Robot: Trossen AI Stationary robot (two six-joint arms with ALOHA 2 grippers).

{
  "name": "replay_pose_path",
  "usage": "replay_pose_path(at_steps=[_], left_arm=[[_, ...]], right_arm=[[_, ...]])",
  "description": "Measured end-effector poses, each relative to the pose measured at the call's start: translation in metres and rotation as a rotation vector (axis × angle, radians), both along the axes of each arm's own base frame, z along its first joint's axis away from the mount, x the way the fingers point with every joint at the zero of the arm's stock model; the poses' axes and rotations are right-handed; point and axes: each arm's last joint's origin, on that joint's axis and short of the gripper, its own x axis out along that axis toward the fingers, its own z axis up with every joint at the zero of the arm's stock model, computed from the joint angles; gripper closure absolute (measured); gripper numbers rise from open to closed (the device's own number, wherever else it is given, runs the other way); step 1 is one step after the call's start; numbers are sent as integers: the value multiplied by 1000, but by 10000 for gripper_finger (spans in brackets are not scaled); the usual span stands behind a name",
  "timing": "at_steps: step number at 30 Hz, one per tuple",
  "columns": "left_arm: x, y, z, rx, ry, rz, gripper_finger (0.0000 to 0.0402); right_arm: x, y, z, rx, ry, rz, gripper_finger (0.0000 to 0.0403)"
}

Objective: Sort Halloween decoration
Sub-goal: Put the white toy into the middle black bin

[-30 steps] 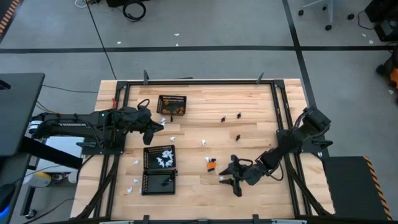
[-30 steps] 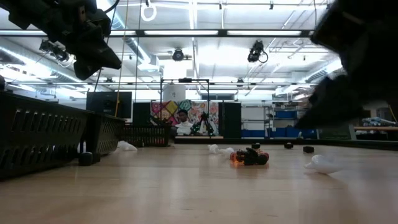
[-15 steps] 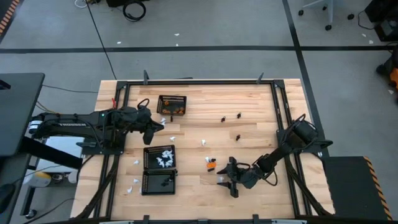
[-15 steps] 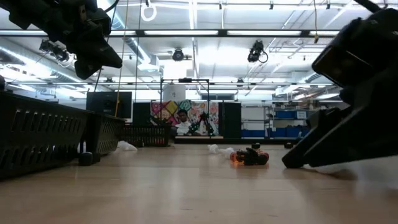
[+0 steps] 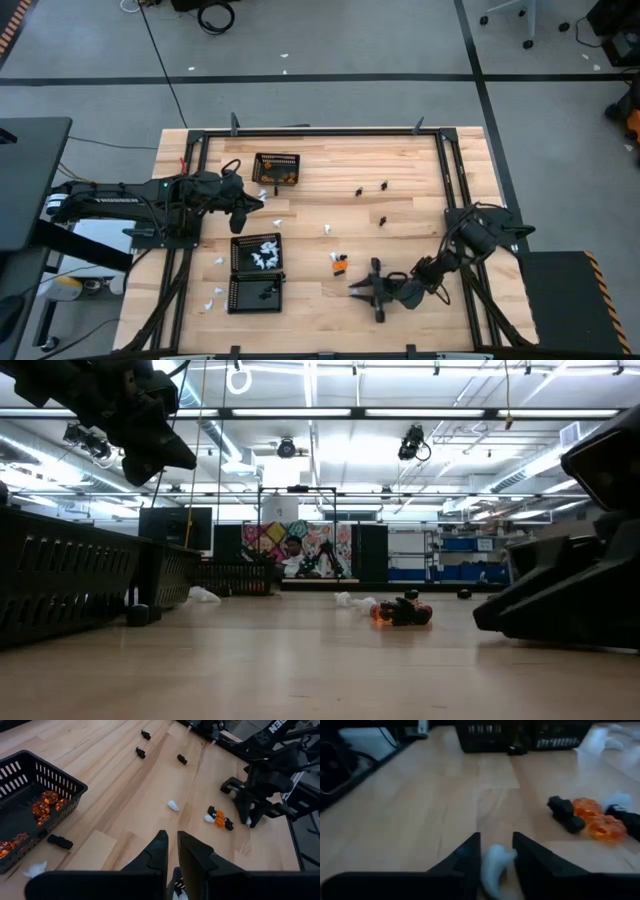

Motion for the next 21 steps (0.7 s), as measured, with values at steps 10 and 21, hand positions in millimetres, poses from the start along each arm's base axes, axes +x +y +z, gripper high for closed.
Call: replay_pose_path(at_steps=[10,21], left_arm=[[0,0,0,11,1,-6,351],[0,0,0,11,1,-6,351]], right_arm=[[6,-5,5,12,-18,6,340],[42,-27,26,145,-125,6,337]])
